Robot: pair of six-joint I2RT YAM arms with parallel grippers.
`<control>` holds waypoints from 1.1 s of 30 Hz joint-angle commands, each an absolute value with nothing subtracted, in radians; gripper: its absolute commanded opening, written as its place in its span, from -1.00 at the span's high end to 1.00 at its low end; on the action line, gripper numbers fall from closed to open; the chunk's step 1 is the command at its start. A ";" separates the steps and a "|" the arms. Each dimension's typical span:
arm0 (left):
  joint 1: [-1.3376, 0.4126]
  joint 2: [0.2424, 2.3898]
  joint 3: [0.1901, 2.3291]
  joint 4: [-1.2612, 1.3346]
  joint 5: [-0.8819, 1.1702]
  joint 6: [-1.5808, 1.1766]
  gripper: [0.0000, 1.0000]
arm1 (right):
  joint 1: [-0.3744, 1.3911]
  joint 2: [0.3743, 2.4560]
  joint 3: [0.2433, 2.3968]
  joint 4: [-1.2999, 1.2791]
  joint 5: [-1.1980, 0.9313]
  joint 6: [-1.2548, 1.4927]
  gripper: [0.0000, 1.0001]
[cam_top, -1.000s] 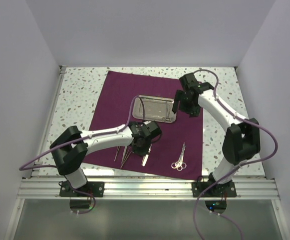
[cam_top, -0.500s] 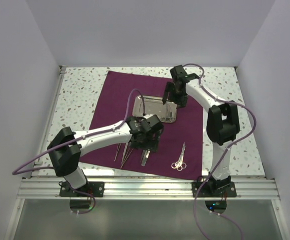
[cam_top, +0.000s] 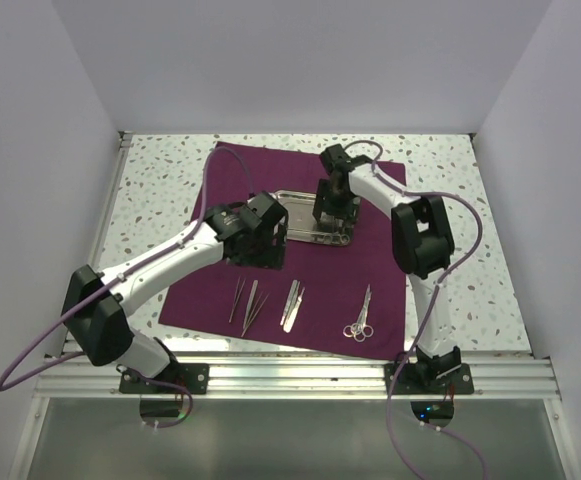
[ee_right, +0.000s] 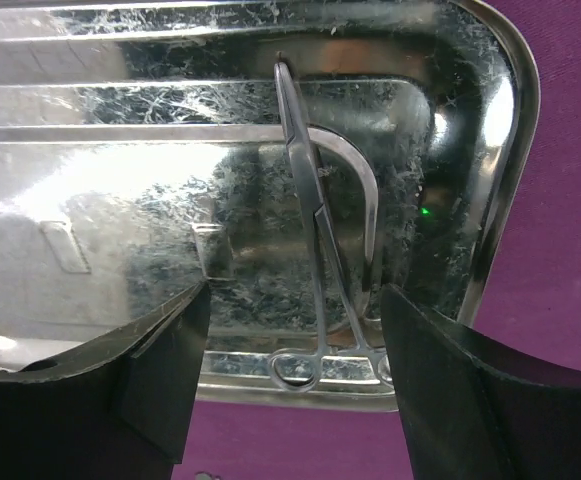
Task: Open and lay out the surgical kit
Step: Pick up the medical item from the container.
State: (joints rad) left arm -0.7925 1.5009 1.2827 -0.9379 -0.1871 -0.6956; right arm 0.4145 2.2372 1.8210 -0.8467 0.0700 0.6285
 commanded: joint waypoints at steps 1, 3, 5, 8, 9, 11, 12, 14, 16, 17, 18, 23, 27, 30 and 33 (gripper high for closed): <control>-0.778 1.470 1.272 -0.953 -0.193 -0.631 -0.58 | 0.425 2.267 1.865 -0.867 0.124 0.641 -0.42; -0.770 1.462 1.272 -0.951 -0.199 -0.620 -0.57 | 0.425 2.281 1.858 -0.867 0.136 0.658 -0.33; -0.752 1.450 1.270 -0.953 -0.207 -0.601 -0.56 | 0.423 2.311 1.867 -0.879 0.155 0.676 -0.15; -0.709 1.424 1.250 -0.942 -0.201 -0.577 -0.55 | 0.425 2.374 1.900 -0.915 0.163 0.687 0.08; -0.687 1.417 1.246 -0.939 -0.195 -0.565 -0.55 | 0.428 2.390 1.910 -0.931 0.164 0.689 0.17; -0.667 1.402 1.229 -0.931 -0.189 -0.555 -0.54 | 0.433 2.416 1.916 -0.948 0.166 0.692 0.46; -0.651 1.398 1.224 -0.930 -0.189 -0.551 -0.54 | 0.439 2.419 1.911 -0.946 0.167 0.693 0.58; -0.637 1.385 1.209 -0.924 -0.187 -0.537 -0.53 | 0.445 2.433 1.902 -0.951 0.167 0.703 0.81; -0.617 1.378 1.189 -0.917 -0.183 -0.526 -0.52 | 0.456 2.447 1.904 -0.960 0.166 0.703 0.95; -0.609 1.374 1.183 -0.908 -0.173 -0.523 -0.51 | 0.457 2.453 1.905 -0.968 0.166 0.703 1.00; -0.598 1.374 1.177 -0.905 -0.169 -0.519 -0.50 | 0.460 2.459 1.907 -0.971 0.166 0.701 1.00; -0.584 1.376 1.152 -0.874 -0.149 -0.505 -0.42 | 0.462 2.435 1.966 -0.985 0.153 0.683 1.00; -0.581 1.396 1.169 -0.865 -0.140 -0.492 -0.37 | 0.462 2.401 2.087 -1.025 0.146 0.667 1.00; -0.581 1.408 1.193 -0.862 -0.137 -0.488 -0.33 | 0.460 2.376 2.190 -1.068 0.133 0.664 1.00; -0.581 1.416 1.207 -0.859 -0.135 -0.483 -0.31 | 0.462 2.332 2.224 -1.081 0.123 0.672 1.00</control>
State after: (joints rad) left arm -0.5892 1.4097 1.1595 -0.8997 -0.1486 -0.5114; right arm 0.4534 2.3890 2.1506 -1.0569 0.1505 0.6682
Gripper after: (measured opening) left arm 0.660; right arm 0.049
